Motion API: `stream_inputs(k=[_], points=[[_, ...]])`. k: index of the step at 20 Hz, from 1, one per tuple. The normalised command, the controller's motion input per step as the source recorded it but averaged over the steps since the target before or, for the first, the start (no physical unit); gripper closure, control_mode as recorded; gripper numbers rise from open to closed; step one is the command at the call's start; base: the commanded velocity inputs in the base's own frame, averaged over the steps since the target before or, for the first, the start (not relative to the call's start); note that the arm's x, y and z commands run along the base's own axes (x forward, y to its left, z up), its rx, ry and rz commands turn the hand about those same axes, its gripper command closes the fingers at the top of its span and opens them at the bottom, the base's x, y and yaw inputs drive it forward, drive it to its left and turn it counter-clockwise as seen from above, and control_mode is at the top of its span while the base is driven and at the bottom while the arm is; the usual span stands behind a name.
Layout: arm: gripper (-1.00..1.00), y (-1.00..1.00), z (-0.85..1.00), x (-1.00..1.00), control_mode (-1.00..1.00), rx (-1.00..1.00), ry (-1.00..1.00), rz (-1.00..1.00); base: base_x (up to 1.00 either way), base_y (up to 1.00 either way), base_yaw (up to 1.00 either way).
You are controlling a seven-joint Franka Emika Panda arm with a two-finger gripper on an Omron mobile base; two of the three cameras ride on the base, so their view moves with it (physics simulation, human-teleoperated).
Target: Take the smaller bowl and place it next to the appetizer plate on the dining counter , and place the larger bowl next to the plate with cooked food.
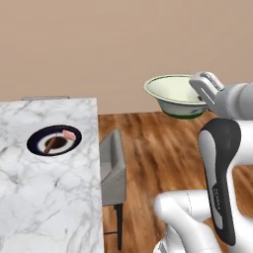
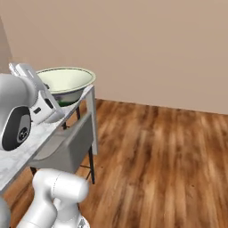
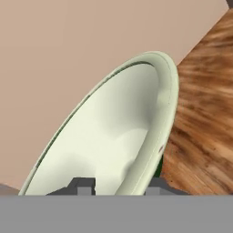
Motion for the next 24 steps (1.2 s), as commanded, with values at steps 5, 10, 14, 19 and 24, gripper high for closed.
stream_inputs(k=[5,10,14,19,24], points=[[1.00,0.00,0.00,0.00,1.00,0.00,0.00,0.00,0.47,-0.42,0.41],[1.00,0.00,0.00,0.00,1.00,0.00,0.00,0.00,0.32,-0.70,0.35],[1.00,0.00,0.00,0.00,1.00,0.00,0.00,0.00,0.38,-0.45,0.38],[1.00,0.00,0.00,0.00,1.00,0.00,0.00,0.00,0.53,-0.12,0.42],[1.00,0.00,0.00,0.00,1.00,0.00,0.00,0.00,0.49,-0.40,0.43]])
